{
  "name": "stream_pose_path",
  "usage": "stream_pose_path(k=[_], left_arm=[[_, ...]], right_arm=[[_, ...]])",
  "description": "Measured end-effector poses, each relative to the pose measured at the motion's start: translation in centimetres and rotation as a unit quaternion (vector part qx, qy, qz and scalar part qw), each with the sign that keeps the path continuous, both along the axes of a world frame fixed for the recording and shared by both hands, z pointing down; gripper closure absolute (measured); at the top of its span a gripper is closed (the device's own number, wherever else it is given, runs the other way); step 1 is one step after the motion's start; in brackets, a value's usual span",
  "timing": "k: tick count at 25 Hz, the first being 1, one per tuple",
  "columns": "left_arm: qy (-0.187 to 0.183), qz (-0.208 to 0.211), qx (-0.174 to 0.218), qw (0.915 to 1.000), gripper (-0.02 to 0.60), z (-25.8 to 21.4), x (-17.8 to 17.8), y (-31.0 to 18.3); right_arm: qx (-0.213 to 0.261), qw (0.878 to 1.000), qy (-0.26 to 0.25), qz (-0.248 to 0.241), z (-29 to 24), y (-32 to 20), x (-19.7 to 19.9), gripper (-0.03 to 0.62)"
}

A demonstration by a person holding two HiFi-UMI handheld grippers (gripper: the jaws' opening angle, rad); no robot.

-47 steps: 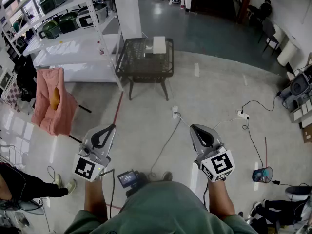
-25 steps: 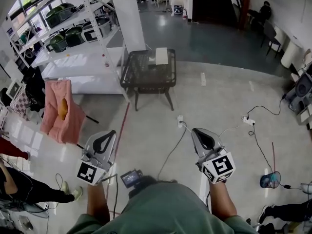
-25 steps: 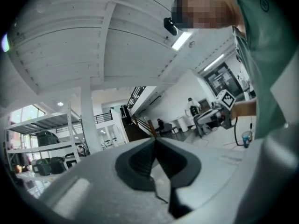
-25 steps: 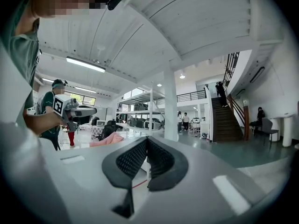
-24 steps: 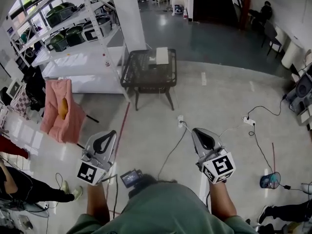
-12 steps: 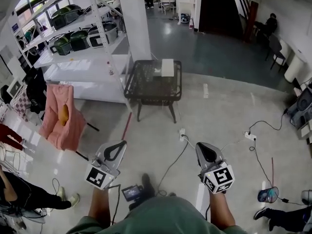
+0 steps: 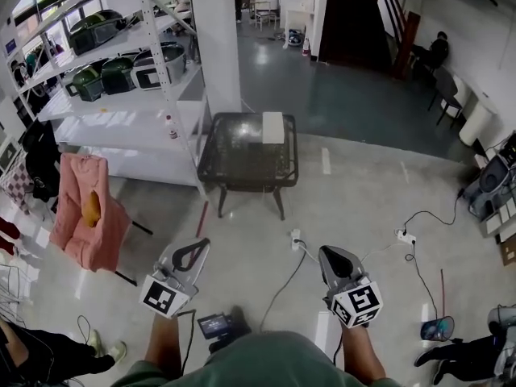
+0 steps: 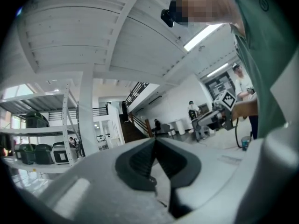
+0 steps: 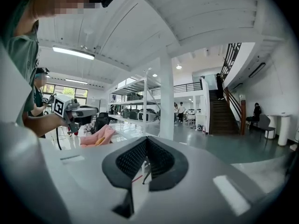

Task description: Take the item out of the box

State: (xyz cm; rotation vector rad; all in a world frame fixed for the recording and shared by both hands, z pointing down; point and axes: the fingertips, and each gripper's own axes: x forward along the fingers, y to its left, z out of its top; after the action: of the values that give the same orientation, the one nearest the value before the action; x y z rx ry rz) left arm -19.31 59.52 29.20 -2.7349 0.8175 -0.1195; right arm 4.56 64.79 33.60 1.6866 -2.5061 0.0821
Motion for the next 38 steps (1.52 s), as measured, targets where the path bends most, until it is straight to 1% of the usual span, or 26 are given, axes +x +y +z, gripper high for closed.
stream_pose_path(k=[4, 9, 12, 17, 21, 26, 28, 31, 35, 38], left_arm=[[0.005, 0.010, 0.005, 0.9999, 0.580, 0.0, -2.5, -5.4], [0.016, 0.033, -0.011, 0.9993, 0.580, 1.1, -4.8, -11.0], [0.021, 0.047, -0.015, 0.9986, 0.580, 1.4, -6.2, -14.0], [0.031, 0.052, -0.024, 0.9978, 0.580, 2.1, -7.9, -17.2], [0.039, 0.048, -0.037, 0.9974, 0.580, 2.7, -8.3, -18.5], [0.025, 0.043, -0.045, 0.9978, 0.580, 3.7, -6.5, -19.6], [0.018, 0.033, -0.046, 0.9982, 0.580, 3.8, -5.4, -20.2], [0.008, 0.008, -0.044, 0.9989, 0.580, 4.0, -3.4, -21.1], [0.000, -0.023, -0.066, 0.9976, 0.580, 3.9, 0.9, -22.1], [-0.008, -0.024, -0.067, 0.9974, 0.580, 3.5, 5.1, -23.8]], right_arm=[[0.004, 1.000, 0.007, 0.014, -0.9, -4.7, -2.4, 0.590], [-0.004, 0.999, 0.017, 0.029, -0.9, -9.6, -5.4, 0.590], [-0.008, 0.999, 0.024, 0.036, -1.0, -12.2, -7.2, 0.589], [-0.012, 0.999, 0.034, 0.034, -1.5, -15.3, -9.5, 0.589], [-0.011, 0.999, 0.040, 0.034, -2.1, -16.6, -9.4, 0.589], [-0.025, 0.998, 0.034, 0.036, -0.8, -18.2, -6.7, 0.589], [-0.029, 0.999, 0.025, 0.031, 0.0, -19.3, -5.1, 0.589], [-0.032, 0.999, 0.009, 0.006, 1.1, -21.3, -3.1, 0.589], [-0.028, 0.999, -0.006, -0.024, 0.8, -24.0, 1.0, 0.589], [-0.026, 0.999, -0.010, -0.043, 0.6, -26.3, 4.2, 0.589]])
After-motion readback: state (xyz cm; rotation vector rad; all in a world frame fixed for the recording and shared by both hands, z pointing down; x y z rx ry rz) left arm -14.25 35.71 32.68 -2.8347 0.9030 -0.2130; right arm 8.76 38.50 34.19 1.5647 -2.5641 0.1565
